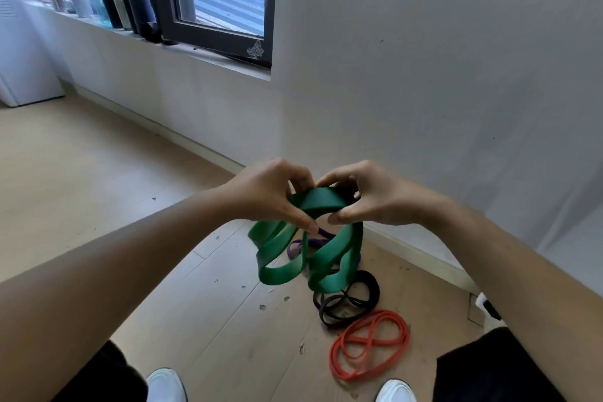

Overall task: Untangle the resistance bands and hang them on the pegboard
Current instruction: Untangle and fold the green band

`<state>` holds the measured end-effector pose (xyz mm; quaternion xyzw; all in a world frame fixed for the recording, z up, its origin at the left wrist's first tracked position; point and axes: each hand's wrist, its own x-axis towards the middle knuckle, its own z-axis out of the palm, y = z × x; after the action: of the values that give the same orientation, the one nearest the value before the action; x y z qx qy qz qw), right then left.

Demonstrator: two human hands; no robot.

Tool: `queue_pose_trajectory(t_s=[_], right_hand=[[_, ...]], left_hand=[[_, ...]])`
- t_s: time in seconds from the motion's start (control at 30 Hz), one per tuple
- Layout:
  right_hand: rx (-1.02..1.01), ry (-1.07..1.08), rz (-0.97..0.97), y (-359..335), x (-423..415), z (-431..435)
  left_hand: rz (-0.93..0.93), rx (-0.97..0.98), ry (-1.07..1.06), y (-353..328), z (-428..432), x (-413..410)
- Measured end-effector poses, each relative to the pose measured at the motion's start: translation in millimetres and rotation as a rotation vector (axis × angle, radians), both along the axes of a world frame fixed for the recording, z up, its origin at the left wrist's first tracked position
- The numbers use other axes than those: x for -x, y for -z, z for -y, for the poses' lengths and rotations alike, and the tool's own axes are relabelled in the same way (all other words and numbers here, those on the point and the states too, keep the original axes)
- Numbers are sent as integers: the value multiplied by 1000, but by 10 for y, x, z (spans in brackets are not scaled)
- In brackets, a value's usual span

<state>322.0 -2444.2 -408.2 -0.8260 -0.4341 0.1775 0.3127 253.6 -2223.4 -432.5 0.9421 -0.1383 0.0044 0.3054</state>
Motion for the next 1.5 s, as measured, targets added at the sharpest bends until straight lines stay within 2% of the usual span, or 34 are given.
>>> queue_pose_trajectory(t_s=[0.13,0.37,0.57,0.67,0.77,0.87,1.03,1.2,1.3,1.5], right_hand=[[53,3,-3,26,-7,-14],[-52,26,-82,40,-21,11],[-185,-8,-148,53,-18,67],[-164,-13,-50,29,-19,62],[-10,1,55,-23,5,104],[68,-30,51,-4,39,134],[42,-20,68,17,98,132],[-72,-12,-61,32,138,139],[-196,27,-99,10,159,141],[-359,143,-127,58,254,56]], left_hand=[[-76,6,32,12,-146,-47],[-215,225,77,268,-148,-58],[-126,449,15,415,72,1],[-155,558,-1,393,100,43],[-152,573,2,355,40,54],[-188,545,21,345,31,73],[-156,566,-6,387,79,140],[-160,531,-25,524,188,254],[-21,498,-84,622,301,410],[365,237,-396,953,594,591]])
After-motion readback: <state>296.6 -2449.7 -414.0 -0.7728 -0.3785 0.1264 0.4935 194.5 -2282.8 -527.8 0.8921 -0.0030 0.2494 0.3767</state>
